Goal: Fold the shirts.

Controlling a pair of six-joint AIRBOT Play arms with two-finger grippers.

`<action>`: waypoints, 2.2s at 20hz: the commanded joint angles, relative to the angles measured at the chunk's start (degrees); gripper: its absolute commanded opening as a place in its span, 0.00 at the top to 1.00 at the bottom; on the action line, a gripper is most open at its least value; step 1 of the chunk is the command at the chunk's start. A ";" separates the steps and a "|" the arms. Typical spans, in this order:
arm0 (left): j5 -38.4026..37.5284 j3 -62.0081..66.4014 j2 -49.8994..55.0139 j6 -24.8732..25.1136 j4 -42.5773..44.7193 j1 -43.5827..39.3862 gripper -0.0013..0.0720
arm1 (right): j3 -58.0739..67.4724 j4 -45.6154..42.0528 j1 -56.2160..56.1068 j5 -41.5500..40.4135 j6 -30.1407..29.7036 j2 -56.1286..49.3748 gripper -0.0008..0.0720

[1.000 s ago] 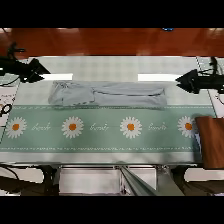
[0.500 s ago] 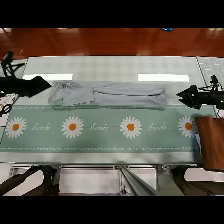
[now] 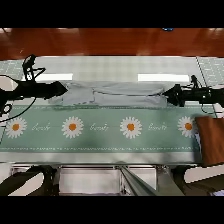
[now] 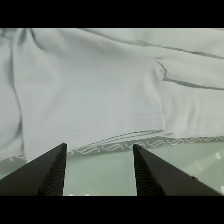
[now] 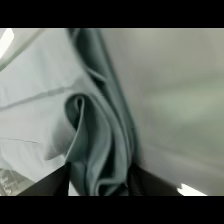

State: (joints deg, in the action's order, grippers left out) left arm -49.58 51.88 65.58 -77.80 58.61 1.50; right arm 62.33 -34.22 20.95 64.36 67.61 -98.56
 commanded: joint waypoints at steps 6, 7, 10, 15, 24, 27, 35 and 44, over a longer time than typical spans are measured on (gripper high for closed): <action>1.16 -0.11 -0.07 0.02 -0.37 -1.88 0.67 | 9.35 0.57 -7.87 3.91 1.20 -2.16 0.96; 1.22 -0.11 -0.07 0.22 -0.70 -1.90 0.95 | 9.38 -0.17 -7.61 5.55 1.07 -0.96 0.96; 3.45 0.04 0.09 0.22 -4.48 -3.32 0.96 | 8.94 -8.61 -7.50 8.61 2.34 6.19 0.96; 6.69 6.14 8.39 0.07 -4.68 -15.63 0.96 | 2.23 -16.09 -7.43 10.27 3.72 25.40 0.96; -9.84 39.45 41.86 -7.26 -8.83 -39.32 0.96 | -8.00 -16.17 -7.58 14.05 9.51 53.68 0.96; -13.18 45.97 47.93 -6.88 -12.70 -45.57 0.96 | -8.13 -15.87 -7.61 14.75 11.23 56.74 0.96; -24.20 45.72 44.15 -4.26 -12.57 -36.00 0.96 | -8.17 -8.57 -7.63 10.40 10.97 56.46 0.96; -16.37 3.17 1.73 3.85 -12.57 -10.84 0.96 | 2.99 -2.21 -37.44 -12.33 9.03 28.46 0.96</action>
State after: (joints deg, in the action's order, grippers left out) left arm -68.51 68.27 80.86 -76.51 46.02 -16.67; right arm 59.51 -37.67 -7.31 60.10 77.01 -59.35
